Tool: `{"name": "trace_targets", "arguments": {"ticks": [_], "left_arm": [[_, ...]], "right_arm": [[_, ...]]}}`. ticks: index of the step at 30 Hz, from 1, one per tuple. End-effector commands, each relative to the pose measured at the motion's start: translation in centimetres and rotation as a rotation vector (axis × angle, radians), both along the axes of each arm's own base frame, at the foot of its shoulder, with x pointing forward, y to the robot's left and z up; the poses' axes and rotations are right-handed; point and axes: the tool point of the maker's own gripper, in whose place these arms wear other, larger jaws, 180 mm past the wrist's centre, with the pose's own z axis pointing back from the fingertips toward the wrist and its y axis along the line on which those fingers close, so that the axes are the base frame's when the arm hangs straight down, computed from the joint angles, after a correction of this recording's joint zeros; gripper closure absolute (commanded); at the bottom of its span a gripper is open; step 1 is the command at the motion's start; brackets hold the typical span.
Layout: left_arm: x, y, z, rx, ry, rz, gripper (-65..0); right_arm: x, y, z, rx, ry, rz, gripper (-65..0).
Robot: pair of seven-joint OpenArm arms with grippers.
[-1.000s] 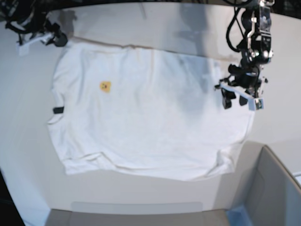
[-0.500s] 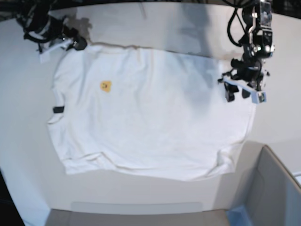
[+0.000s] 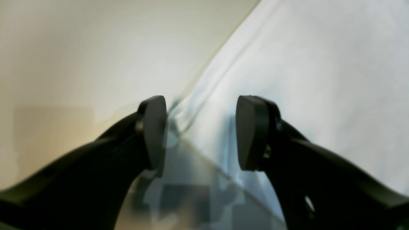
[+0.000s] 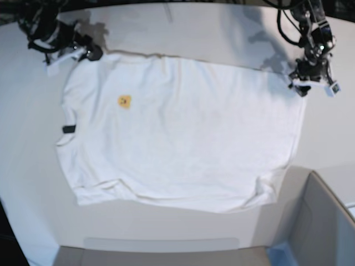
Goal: Layout the t-shirt on the table in an organized manner, then fold the t-shirt properly
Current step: 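Move both grippers to the shirt's shoulder corners and grasp them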
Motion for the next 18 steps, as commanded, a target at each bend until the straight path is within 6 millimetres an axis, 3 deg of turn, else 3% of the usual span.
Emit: {"name": "trace_targets", "arguments": {"ticks": [1,10,18], "left_arm": [[0.2,1.1,0.6,0.032,-0.017,0.006,-33.8],[-0.5,0.9,-0.9,0.011,0.023,0.009,-33.8],[1.0,-2.4,-1.7,-0.023,0.027,-0.077,-33.5]], "right_arm": [[-0.3,-0.5,-0.2,-0.032,0.018,0.006,-24.5],[-0.3,-0.5,-0.2,-0.033,0.018,0.006,-24.5],[-0.2,-0.5,-0.2,-0.033,0.015,0.007,-24.4]]}}
